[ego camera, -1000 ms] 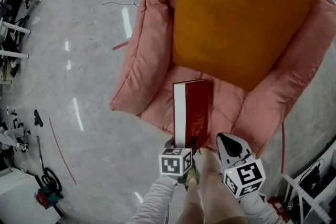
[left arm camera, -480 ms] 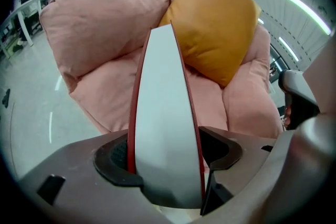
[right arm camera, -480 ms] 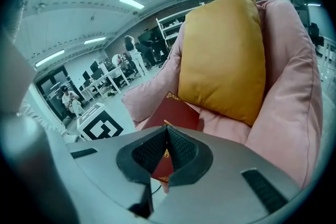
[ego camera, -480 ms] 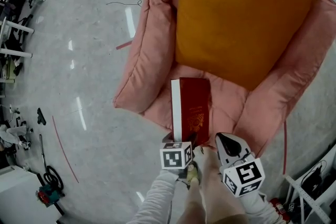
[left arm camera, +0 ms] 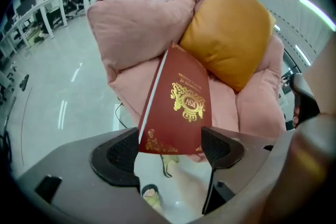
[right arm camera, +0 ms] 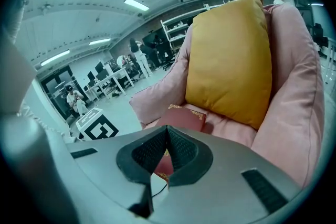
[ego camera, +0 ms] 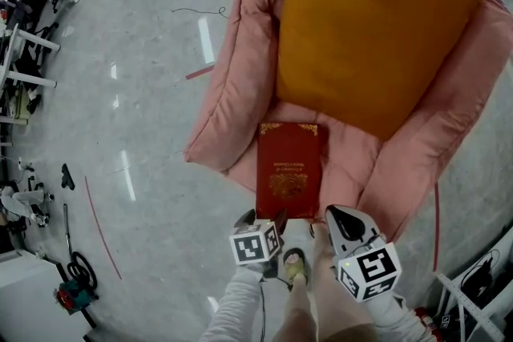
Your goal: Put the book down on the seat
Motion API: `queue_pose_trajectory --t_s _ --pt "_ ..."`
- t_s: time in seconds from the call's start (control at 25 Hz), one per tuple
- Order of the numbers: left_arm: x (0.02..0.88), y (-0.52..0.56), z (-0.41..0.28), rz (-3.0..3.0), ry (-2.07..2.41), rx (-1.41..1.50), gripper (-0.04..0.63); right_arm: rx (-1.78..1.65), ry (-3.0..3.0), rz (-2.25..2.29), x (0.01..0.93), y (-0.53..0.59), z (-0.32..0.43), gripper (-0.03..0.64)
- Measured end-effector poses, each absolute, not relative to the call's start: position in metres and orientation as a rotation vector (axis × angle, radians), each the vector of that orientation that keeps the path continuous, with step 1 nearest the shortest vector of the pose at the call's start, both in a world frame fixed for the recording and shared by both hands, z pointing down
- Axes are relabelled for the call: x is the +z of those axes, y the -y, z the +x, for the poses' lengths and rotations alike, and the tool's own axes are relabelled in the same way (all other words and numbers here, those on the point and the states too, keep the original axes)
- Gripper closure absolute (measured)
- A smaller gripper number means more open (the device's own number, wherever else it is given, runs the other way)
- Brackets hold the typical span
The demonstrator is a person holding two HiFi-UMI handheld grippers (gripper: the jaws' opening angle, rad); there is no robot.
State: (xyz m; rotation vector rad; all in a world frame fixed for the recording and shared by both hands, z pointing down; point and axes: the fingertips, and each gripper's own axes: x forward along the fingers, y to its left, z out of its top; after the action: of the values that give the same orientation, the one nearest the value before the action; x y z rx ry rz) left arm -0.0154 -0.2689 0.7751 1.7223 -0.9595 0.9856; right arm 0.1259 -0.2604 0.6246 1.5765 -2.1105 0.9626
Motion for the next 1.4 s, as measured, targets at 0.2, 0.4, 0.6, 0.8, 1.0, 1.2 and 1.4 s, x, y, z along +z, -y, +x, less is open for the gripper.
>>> queue_pose_trajectory --t_s 0.2,0.4,0.6,0.8,1.0,1.2,1.4 --pt "0.761 0.26 -0.022 1.742 0.976 0.961 0.233 0.943 2.135 1.564 0.615 0.258 0.113 0.612" --pt "0.725 0.257 -0.019 1.816 1.003 0.928 0.357 0.914 2.159 1.548 0.6 0.253 0.1 0.612" --pt "0.691 0.251 -0.019 1.878 1.027 0.885 0.436 0.882 2.181 1.534 0.584 0.244 0.089 0.612" --pt "0.657 0.24 -0.024 1.911 1.058 0.844 0.525 0.86 2.191 1.512 0.567 0.226 0.08 0.612" --pt "0.617 0.227 -0.03 1.934 1.084 0.802 0.569 0.826 2.201 1.494 0.548 0.207 0.072 0.611" --pt "0.586 0.211 -0.035 1.971 1.088 0.78 0.588 0.796 2.217 1.479 0.532 0.19 0.065 0.612" --pt "0.554 0.193 -0.041 2.008 1.092 0.754 0.588 0.75 2.24 1.454 0.512 0.174 0.057 0.612"
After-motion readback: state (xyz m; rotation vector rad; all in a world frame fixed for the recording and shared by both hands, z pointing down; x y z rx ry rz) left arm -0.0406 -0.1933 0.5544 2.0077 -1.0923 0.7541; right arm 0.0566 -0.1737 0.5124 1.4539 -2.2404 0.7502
